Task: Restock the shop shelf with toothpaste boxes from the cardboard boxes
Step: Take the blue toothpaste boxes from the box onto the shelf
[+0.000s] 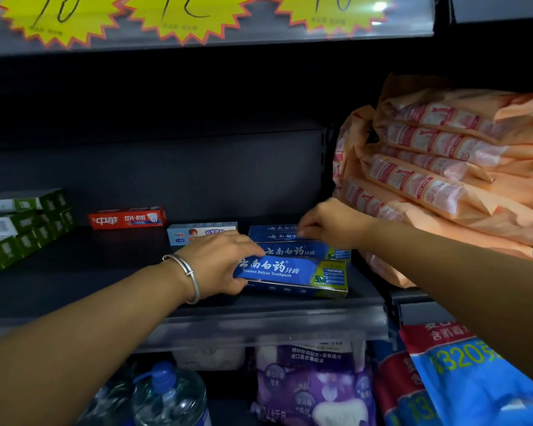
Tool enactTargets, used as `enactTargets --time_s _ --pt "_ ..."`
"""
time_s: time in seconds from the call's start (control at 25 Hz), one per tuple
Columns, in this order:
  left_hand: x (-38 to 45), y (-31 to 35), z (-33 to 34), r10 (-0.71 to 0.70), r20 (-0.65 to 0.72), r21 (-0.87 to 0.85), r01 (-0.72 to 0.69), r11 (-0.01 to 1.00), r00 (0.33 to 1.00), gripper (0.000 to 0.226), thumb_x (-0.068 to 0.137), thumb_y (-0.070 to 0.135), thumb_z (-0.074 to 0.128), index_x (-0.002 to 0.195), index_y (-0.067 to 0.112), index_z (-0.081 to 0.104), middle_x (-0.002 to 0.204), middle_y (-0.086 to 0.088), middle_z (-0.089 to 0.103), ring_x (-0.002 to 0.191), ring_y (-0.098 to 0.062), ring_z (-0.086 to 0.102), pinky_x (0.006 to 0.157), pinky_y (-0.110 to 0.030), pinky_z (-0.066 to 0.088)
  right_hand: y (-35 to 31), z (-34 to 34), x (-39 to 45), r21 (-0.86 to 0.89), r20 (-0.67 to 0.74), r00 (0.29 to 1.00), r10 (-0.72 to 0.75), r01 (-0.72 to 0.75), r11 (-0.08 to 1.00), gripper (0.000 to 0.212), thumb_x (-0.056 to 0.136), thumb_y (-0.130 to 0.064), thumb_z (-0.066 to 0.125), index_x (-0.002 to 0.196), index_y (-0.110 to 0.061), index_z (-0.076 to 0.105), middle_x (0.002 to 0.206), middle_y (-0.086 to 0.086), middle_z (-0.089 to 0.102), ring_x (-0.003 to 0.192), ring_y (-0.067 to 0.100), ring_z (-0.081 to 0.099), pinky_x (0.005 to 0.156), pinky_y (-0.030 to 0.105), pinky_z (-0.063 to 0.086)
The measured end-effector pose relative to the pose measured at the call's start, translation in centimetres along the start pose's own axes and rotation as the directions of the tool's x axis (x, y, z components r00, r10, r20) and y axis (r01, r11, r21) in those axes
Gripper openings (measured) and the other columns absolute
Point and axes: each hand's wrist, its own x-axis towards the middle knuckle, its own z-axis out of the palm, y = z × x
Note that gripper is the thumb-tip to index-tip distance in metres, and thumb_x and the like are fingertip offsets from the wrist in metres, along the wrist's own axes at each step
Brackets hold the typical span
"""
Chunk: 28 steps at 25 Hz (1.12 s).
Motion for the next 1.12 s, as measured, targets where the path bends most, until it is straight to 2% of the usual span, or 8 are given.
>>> enactTargets --time_s 0.12,0.24,0.36,0.52,0.72,0.84,1.0,1.12 --pt "0.3 0.9 -0.2 -0.011 -0.047 0.019 0.012 1.0 0.999 0.053 0.087 0.033 0.057 0.136 0.03 0.038 0.136 0.012 0.045 0.125 -0.007 0.039 0.097 -0.023 0.036 -2.2 -0.5 -0.6 0.192 0.275 0.961 0.014 -0.069 0.979 0.034 0.094 -0.037 0.051 0.114 -0.014 0.067 0.107 0.003 0.067 0.098 0.015 0.059 0.092 0.03 0.044" --pt "0.4 1.9 -0.1 -0.011 -0.104 0.007 0.012 1.0 0.995 0.049 0.086 0.03 0.057 0.132 0.027 0.041 0.132 0.009 0.046 0.122 -0.009 0.04 0.093 -0.024 0.038 -2.5 -0.5 -1.4 0.239 0.372 0.928 -0.019 -0.076 0.968 0.028 0.091 -0.024 0.06 0.115 -0.012 0.066 0.108 0.005 0.068 0.092 0.015 0.058 0.09 0.032 0.047" --pt "0.5 2.6 0.5 0.014 -0.178 -0.042 -0.022 0.999 0.984 0.046 0.083 0.027 0.062 0.126 0.021 0.047 0.128 0.004 0.047 0.119 -0.014 0.042 0.094 -0.029 0.043 -1.8 -0.6 -1.9 0.328 0.296 0.955 0.014 -0.116 0.938 0.034 0.086 -0.013 0.066 0.119 -0.011 0.065 0.115 0.007 0.067 0.099 0.015 0.061 0.093 0.03 0.048" --pt "0.4 1.9 1.3 -0.147 -0.258 -0.079 0.13 0.988 0.955 0.037 0.086 0.031 0.059 0.118 0.017 0.048 0.122 0.001 0.044 0.112 -0.017 0.041 0.096 -0.026 0.037 -0.8 0.7 -2.1 0.129 0.129 0.991 0.024 -0.041 0.991 0.046 0.084 -0.011 0.068 0.129 -0.013 0.058 0.126 0.004 0.059 0.114 0.015 0.054 0.087 0.013 0.036" --pt "-0.4 1.0 2.9 -0.265 -0.121 -0.089 0.256 0.963 0.956 0.019 0.088 0.012 0.047 0.106 0.014 0.051 0.113 -0.003 0.051 0.106 -0.02 0.045 0.092 -0.027 0.036 0.2 3.5 -1.9 0.028 -0.005 1.0 0.004 -0.004 1.0 0.045 0.086 -0.016 0.066 0.131 -0.017 0.056 0.125 0.007 0.054 0.122 0.022 0.042 0.103 0.033 0.038" --pt "-0.3 1.1 3.4 -0.277 -0.114 -0.119 0.264 0.957 0.954 0.018 0.086 0.009 0.046 0.103 0.012 0.052 0.11 -0.003 0.051 0.104 -0.02 0.046 0.089 -0.027 0.036 0.4 4.4 -1.4 0.019 -0.069 0.998 0.006 -0.004 1.0 0.044 0.087 -0.016 0.065 0.13 -0.017 0.057 0.131 0.005 0.052 0.125 0.021 0.039 0.105 0.033 0.035" --pt "-0.3 1.4 3.9 -0.274 -0.122 -0.15 0.255 0.955 0.954 0.019 0.087 0.009 0.045 0.103 0.012 0.053 0.109 -0.002 0.051 0.105 -0.019 0.045 0.088 -0.025 0.033 0.7 5.3 -1.0 0.115 -0.089 0.995 0.049 -0.039 0.993 0.042 0.087 -0.008 0.063 0.128 -0.017 0.059 0.135 0.002 0.056 0.125 0.02 0.05 0.106 0.034 0.039" --pt "-0.4 1.5 4.1 -0.274 -0.146 -0.17 0.249 0.953 0.95 0.018 0.087 0.008 0.045 0.103 0.012 0.054 0.108 -0.002 0.052 0.104 -0.018 0.044 0.087 -0.024 0.032 0.8 5.5 -0.7 0.105 -0.11 0.99 0.091 -0.079 0.991 0.041 0.088 -0.011 0.062 0.127 -0.023 0.059 0.132 0.004 0.058 0.12 0.022 0.054 0.101 0.036 0.044"
